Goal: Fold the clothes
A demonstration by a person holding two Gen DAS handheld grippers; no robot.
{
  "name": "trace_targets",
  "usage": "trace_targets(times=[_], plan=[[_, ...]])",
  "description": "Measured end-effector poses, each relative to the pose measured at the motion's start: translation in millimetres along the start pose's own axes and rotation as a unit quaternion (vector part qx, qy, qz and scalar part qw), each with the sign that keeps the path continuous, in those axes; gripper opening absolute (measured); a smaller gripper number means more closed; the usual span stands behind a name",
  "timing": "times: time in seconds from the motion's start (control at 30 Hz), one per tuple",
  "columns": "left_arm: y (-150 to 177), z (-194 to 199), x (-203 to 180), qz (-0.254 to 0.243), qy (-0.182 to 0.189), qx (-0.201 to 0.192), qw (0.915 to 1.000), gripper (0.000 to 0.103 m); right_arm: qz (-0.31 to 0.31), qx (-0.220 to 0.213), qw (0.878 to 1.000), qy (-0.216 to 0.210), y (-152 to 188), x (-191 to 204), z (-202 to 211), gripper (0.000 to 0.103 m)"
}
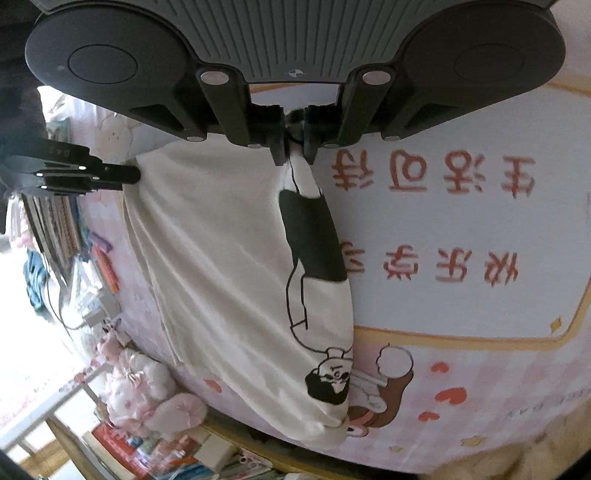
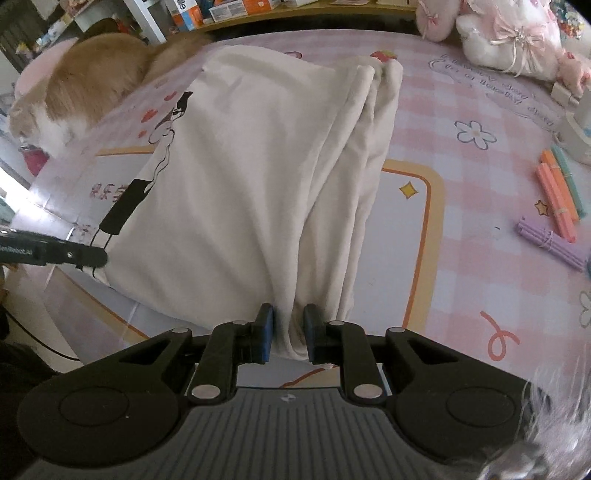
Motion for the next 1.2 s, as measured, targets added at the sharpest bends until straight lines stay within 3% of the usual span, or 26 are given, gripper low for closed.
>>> trace_targets(times=[0.13, 0.2, 0.27, 0.33, 0.57, 0.7, 0.87, 1.1, 1.2], plan=[[-25.4, 6.8, 15.4, -0.007, -0.016, -0.038, 0.9991, 0.018, -0.016, -0.010, 1.000, 0.013, 3.2, 2.8, -0.6, 0.017], [-41.8, 10.9, 25.3, 0.000, -0.010, -0.062, 0.9980, 0.029, -0.031, -0.017, 0.999, 0.018, 3.4, 3.2, -1.4, 0.017], [-61.8, 11.8, 33.1, 0.020, -0.019, -0.085, 0.9960, 0.065, -0.052, -0.028, 0.998, 0.022, 4.3, 2.1, -1.2, 0.018], [-79.1, 7.8, 39.1, 0.040, -0.022, -0.094, 0.9945, 0.073, -0.070, -0.037, 0.996, 0.030, 4.8, 3.7, -1.3, 0.018], [-116.3, -20.1, 58.4, 0.076, 0.024, -0.103, 0.9916, 0.072, -0.097, -0.052, 0.992, 0.065, 7.9, 18.3, -7.6, 0.017], [-133.8, -25.9, 65.4, 0.065, 0.056, -0.113, 0.9899, 0.072, -0.110, -0.046, 0.991, 0.065, 11.1, 34.8, -16.2, 0.017], [-152.9, -37.0, 69.7, 0.052, 0.066, -0.119, 0.9894, 0.072, -0.116, -0.056, 0.989, 0.071, 19.5, 52.4, -22.8, 0.017], [-166.7, -49.0, 63.4, 0.019, 0.076, -0.115, 0.9903, 0.070, -0.098, -0.088, 0.978, 0.159, 22.2, 68.5, -31.8, 0.017], [-173.8, -55.6, 56.9, 0.005, 0.085, -0.111, 0.9901, 0.070, -0.102, -0.089, 0.976, 0.168, 20.7, 69.3, -32.7, 0.017]])
Point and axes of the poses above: each gripper's, at about its wrist camera, not at the fingertips, and z roughly against the way its jaws point, x to its left, y to its underside, the point moved 1 cm from there along -z, roughly the way its jaws point, and after that the axes turned 15 degrees about -y, right-handed, at the moved point
